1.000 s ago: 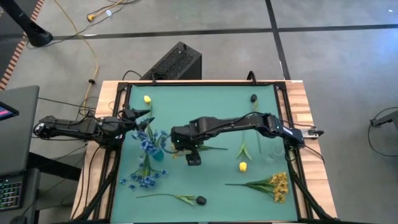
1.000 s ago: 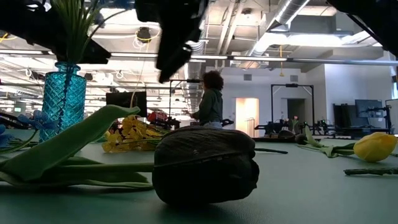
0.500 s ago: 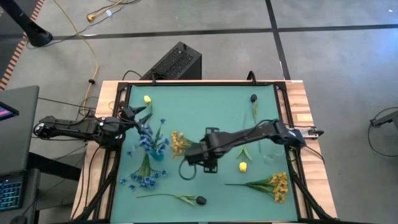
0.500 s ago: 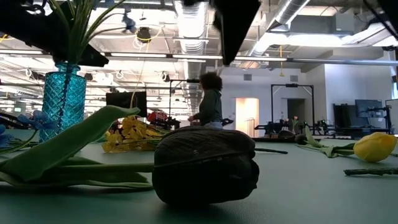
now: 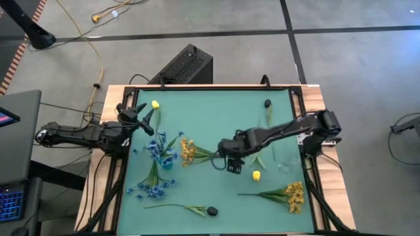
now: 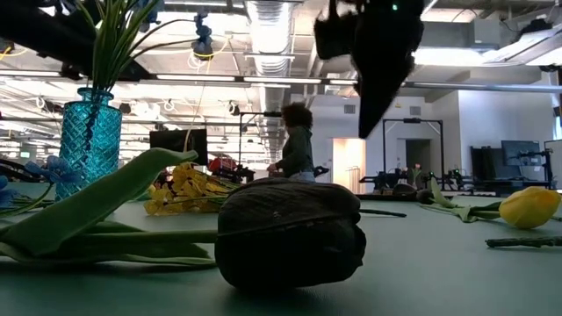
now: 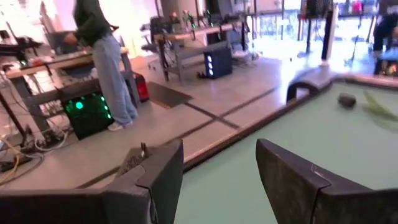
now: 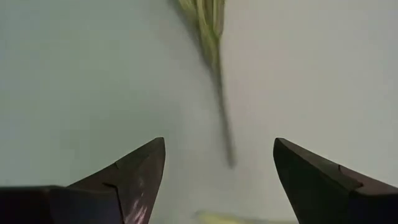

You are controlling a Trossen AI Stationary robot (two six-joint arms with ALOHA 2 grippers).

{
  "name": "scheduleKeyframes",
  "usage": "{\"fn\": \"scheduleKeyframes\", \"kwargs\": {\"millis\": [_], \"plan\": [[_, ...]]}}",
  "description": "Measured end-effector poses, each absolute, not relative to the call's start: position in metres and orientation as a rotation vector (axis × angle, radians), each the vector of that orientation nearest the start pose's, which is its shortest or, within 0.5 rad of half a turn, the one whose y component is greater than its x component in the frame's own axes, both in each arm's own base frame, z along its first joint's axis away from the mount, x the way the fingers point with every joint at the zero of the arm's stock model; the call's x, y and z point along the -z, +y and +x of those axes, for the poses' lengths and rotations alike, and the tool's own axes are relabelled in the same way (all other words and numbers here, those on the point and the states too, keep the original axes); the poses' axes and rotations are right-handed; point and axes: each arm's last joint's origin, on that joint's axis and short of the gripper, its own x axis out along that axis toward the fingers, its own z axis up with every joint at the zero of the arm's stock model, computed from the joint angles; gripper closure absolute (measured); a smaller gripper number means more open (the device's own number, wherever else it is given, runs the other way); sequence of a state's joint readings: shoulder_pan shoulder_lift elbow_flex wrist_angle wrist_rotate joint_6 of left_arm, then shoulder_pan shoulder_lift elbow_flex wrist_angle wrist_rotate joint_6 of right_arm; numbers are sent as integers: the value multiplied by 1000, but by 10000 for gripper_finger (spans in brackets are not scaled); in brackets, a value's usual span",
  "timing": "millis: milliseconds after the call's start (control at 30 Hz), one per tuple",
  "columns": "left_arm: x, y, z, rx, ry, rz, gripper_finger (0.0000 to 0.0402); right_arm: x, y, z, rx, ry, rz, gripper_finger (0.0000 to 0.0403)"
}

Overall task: Sort flowers into vase by color
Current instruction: Put the top black flower into the blue vase

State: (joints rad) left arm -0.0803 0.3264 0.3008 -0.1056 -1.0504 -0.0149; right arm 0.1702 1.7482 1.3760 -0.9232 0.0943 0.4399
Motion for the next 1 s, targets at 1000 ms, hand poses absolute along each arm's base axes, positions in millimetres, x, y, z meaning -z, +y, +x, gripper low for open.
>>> {"fn": "scheduleKeyframes", "kwargs": {"millis": [1000], "plan": [[-218, 11, 104, -674, 179, -111, 210, -204, 162, 415, -250, 778, -160, 79]]}}
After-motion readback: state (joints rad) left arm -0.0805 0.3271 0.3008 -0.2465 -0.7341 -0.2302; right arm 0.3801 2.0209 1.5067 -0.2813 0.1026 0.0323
